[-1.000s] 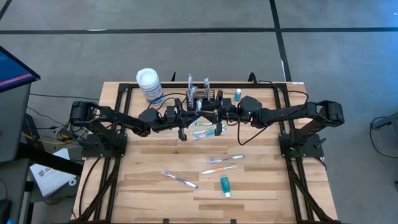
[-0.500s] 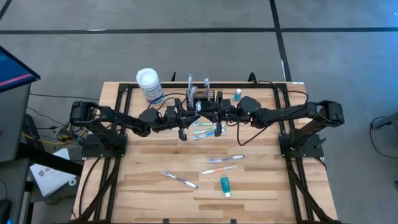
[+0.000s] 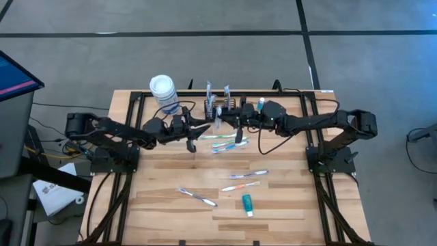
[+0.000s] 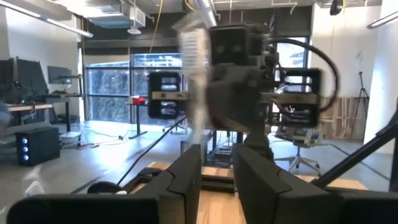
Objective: Pick & Place toothbrushing station
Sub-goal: Put the bottom blue toothbrush into the black wire organizer
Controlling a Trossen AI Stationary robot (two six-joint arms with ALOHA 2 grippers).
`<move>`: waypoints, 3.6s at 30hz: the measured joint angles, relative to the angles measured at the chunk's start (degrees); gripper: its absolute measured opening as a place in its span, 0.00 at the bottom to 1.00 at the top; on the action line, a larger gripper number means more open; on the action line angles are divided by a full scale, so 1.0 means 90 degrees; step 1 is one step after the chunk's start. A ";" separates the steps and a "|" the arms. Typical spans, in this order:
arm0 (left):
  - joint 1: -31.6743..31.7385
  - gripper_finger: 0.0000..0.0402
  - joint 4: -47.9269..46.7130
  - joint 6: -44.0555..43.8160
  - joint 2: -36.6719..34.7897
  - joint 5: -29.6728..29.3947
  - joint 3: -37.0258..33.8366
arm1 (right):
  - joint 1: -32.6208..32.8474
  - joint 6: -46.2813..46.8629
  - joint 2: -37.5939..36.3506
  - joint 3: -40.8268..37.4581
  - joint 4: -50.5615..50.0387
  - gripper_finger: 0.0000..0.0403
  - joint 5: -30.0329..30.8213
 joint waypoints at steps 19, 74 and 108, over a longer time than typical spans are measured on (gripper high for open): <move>-0.0061 0.22 -0.0080 -0.0172 -0.0157 -0.0010 -0.0286 | -0.1357 0.0012 0.0000 -0.0002 -0.0463 0.00 0.0010; -0.0044 0.22 0.0051 0.0020 -0.0155 -0.0008 -0.0276 | -0.2294 -0.0100 0.0022 -0.0165 -0.0406 0.00 -0.0138; -0.0044 0.22 0.0041 0.0020 -0.0152 -0.0007 -0.0276 | -0.2354 0.0149 0.1629 -0.0159 0.0366 0.00 -0.0108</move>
